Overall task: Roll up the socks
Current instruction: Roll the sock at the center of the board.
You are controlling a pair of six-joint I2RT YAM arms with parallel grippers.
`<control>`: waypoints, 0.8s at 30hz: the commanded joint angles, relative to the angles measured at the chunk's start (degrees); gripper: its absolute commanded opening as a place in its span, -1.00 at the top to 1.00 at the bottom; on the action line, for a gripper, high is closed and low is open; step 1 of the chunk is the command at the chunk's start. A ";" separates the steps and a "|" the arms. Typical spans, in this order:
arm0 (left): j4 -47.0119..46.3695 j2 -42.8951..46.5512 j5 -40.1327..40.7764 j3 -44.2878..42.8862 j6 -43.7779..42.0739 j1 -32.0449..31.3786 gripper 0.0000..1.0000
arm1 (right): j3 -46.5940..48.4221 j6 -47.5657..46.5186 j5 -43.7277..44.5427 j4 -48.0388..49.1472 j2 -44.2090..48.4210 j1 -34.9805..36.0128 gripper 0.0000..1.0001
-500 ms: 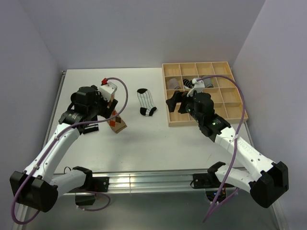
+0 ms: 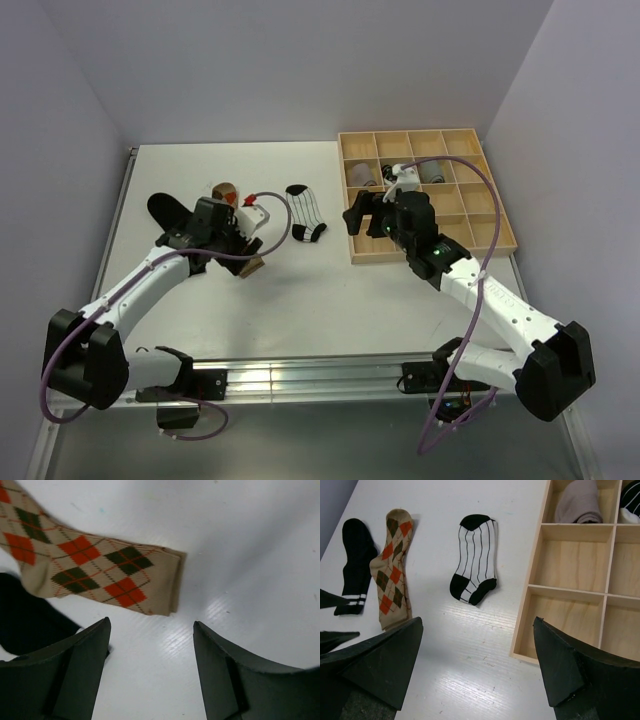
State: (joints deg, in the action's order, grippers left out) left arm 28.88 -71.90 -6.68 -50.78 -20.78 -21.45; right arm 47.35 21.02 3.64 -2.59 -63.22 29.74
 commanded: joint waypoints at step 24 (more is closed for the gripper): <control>-11.39 -17.92 9.05 1.39 -0.93 -5.62 -0.31 | -2.18 -0.27 1.63 5.67 1.34 0.15 -0.95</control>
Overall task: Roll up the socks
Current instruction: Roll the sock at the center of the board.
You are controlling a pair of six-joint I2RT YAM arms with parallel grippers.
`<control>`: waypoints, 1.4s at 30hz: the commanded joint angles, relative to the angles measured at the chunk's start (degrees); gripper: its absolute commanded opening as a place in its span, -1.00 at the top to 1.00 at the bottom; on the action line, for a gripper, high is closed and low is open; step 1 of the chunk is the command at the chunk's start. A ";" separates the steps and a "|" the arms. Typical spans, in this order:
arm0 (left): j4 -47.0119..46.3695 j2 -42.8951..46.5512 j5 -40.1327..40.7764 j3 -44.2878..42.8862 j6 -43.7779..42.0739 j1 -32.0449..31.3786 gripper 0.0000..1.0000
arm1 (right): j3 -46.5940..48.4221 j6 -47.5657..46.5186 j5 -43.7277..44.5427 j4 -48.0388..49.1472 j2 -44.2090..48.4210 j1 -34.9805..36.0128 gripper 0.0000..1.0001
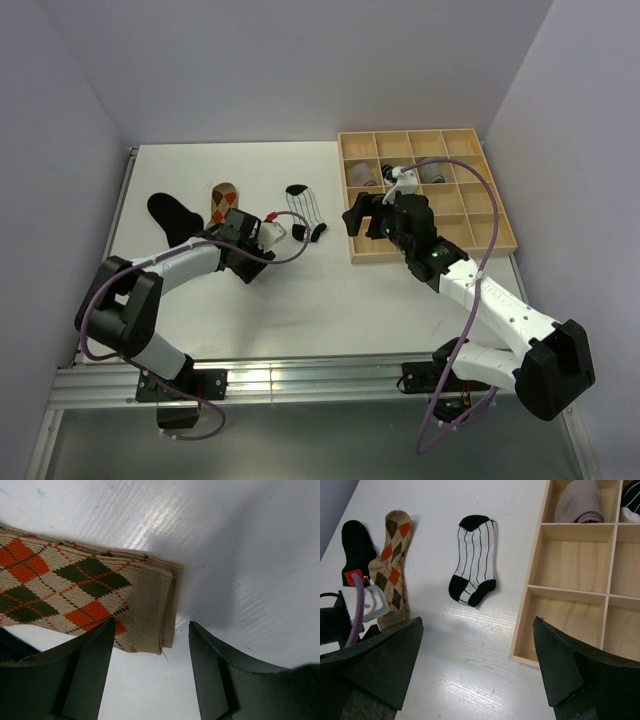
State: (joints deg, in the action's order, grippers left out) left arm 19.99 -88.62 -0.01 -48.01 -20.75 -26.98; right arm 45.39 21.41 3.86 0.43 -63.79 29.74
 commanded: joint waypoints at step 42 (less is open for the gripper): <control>58.50 -26.95 -50.18 -26.17 -44.20 11.95 0.97 | -14.27 -4.70 -10.97 12.31 10.80 7.17 -0.93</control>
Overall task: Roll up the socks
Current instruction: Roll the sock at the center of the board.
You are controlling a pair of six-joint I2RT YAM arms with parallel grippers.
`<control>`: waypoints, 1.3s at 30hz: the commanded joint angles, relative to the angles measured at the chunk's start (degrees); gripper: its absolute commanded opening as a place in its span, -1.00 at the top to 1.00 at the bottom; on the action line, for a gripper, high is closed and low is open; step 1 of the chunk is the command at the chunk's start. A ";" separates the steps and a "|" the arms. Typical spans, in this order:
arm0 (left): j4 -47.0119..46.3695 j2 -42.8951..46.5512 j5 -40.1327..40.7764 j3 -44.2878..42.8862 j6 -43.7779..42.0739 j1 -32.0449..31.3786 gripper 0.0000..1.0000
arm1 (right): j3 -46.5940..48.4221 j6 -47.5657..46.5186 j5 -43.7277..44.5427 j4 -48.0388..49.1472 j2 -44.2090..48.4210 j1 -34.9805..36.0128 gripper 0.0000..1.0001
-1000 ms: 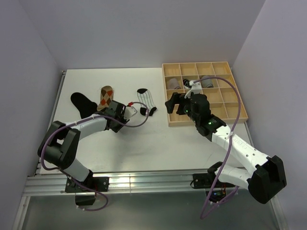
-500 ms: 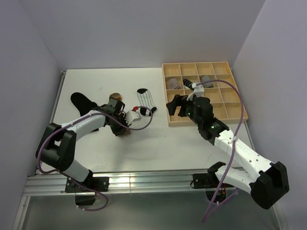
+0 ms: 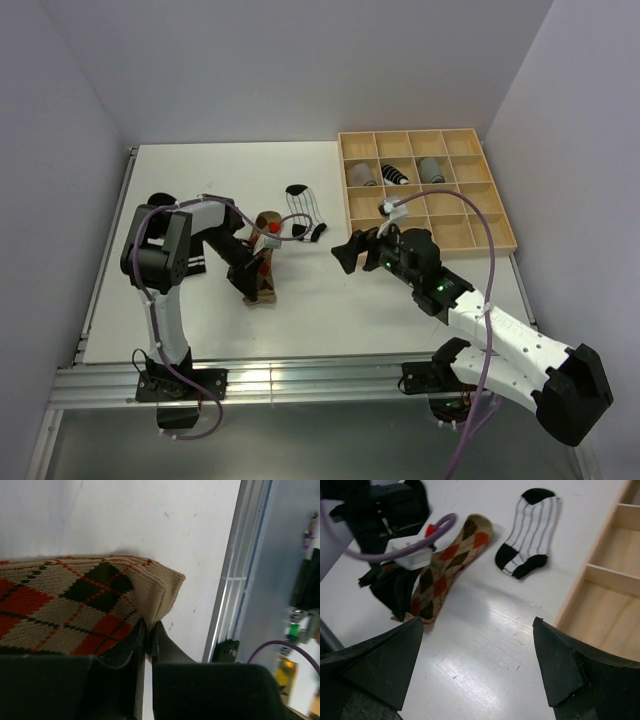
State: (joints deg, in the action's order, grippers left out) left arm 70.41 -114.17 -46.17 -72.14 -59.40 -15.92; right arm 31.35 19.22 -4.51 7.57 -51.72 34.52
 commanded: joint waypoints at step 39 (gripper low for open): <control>8.25 -17.40 1.61 -11.71 3.23 2.83 0.99 | 23.66 -21.15 -2.70 9.83 -53.65 25.07 -0.56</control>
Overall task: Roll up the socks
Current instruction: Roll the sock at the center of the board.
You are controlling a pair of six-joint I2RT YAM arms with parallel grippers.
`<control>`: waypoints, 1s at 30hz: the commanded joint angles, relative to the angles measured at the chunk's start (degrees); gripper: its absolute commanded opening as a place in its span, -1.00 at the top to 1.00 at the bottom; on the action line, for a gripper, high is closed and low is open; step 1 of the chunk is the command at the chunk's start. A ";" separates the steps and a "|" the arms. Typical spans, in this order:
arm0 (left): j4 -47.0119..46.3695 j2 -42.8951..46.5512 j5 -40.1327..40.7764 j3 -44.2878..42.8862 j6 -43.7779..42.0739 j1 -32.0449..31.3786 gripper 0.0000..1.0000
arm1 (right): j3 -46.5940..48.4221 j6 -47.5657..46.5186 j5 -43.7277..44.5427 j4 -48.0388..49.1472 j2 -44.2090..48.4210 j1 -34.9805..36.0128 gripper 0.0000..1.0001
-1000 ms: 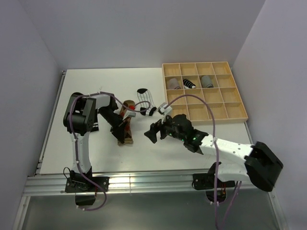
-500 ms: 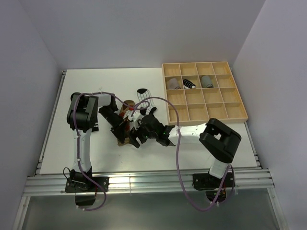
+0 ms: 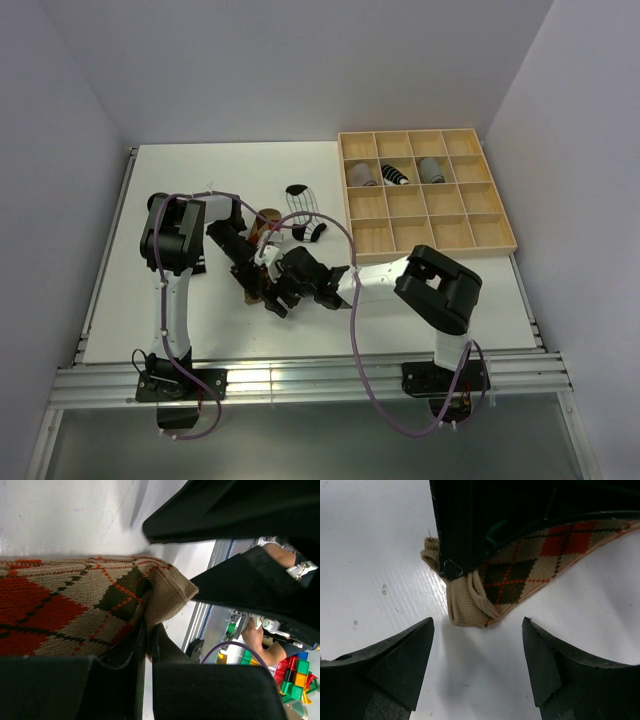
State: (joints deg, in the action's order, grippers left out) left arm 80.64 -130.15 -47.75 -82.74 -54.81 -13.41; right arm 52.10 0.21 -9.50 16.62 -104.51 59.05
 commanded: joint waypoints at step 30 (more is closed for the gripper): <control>-6.45 6.82 -1.03 0.38 1.27 0.22 0.36 | 10.57 8.22 3.61 -5.01 -10.18 -2.00 0.93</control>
State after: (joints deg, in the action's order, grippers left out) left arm 79.96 -128.77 -47.46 -82.61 -53.63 -13.06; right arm 61.39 4.64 -8.05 15.77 -111.98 58.35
